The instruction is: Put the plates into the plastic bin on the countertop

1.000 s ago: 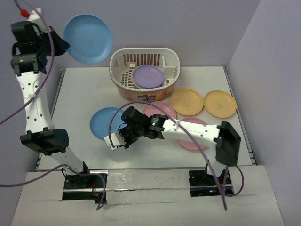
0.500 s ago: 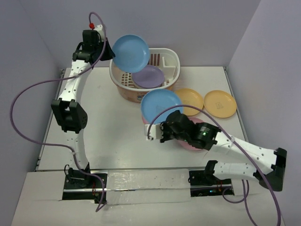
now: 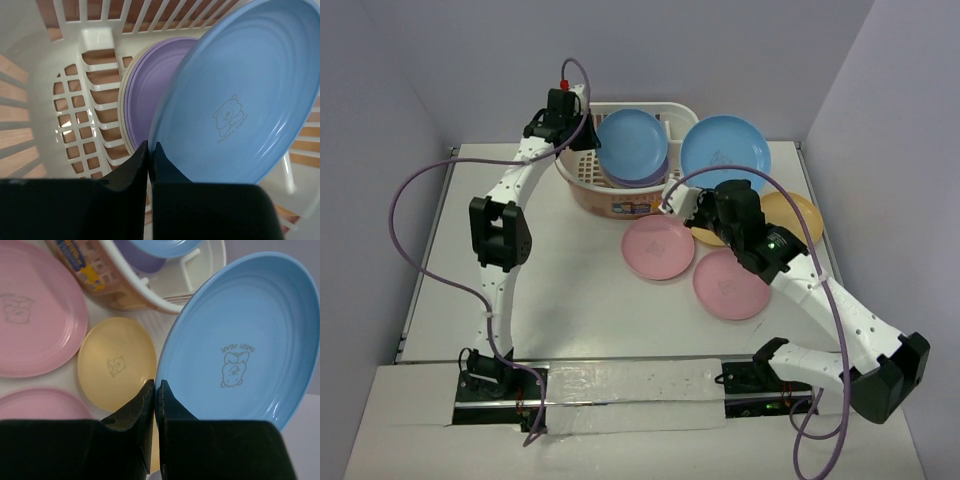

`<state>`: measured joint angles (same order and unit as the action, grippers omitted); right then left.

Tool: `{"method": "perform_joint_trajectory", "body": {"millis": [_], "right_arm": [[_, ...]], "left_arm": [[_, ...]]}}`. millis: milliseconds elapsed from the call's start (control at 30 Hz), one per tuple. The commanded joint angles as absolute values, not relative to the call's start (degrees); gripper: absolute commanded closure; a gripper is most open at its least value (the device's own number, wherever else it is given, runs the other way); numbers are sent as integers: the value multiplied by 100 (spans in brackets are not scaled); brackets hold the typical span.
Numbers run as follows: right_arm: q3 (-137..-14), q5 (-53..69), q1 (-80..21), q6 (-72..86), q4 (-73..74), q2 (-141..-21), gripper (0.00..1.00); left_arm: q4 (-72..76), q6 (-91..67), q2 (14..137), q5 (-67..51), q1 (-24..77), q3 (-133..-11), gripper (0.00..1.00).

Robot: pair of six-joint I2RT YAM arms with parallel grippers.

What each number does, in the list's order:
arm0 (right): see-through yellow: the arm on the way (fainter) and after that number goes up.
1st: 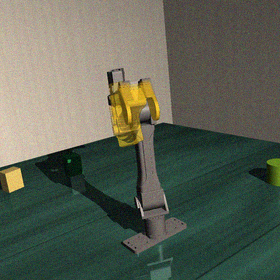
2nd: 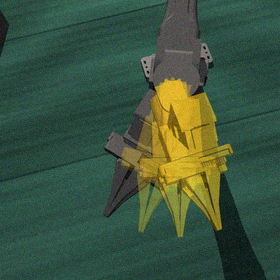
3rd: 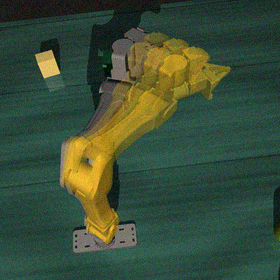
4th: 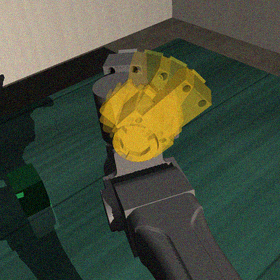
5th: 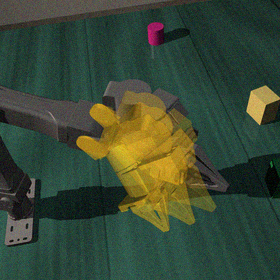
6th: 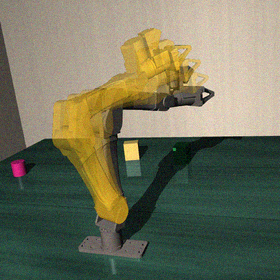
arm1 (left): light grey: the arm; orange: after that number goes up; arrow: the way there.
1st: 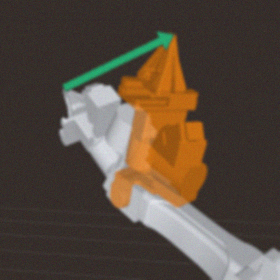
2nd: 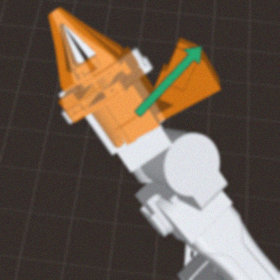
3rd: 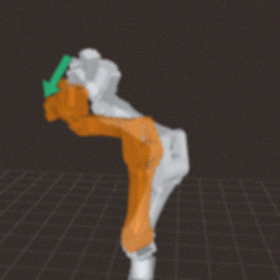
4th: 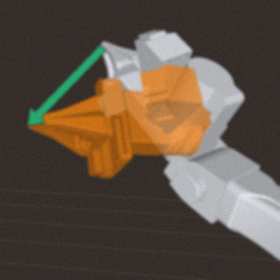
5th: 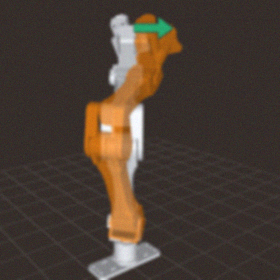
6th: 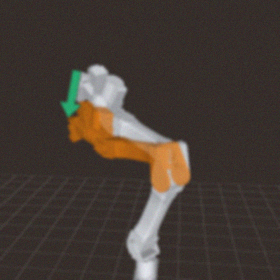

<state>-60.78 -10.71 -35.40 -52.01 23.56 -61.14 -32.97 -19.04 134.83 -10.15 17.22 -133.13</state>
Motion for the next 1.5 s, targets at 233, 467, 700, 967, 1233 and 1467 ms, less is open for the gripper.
{"method": "perform_joint_trajectory", "body": {"millis": [233,467,700,967,1233,1467], "right_arm": [[-7259,76,-3114,-6026,1043,-7570,100],[-8763,849,-3098,-6376,1557,-9078,100],[-10636,1174,-3103,-6418,2229,-10783,100],[-12609,1414,-3104,-5654,3154,-12204,100],[-12231,1443,-3076,-5369,3401,-12443,100],[-12703,1647,-3076,-5086,3535,-12860,96]], "left_arm": [[-2780,-2174,13754,-976,1784,-13778,24],[-3049,-2229,12296,-792,1682,-14055,1],[-2925,-1974,10750,-510,1291,-13134,1],[-3148,-2099,9991,-785,650,-12043,1],[-3120,-2255,9821,-1068,294,-11650,1],[-3187,-2285,9816,-1079,272,-11628,1]]}}
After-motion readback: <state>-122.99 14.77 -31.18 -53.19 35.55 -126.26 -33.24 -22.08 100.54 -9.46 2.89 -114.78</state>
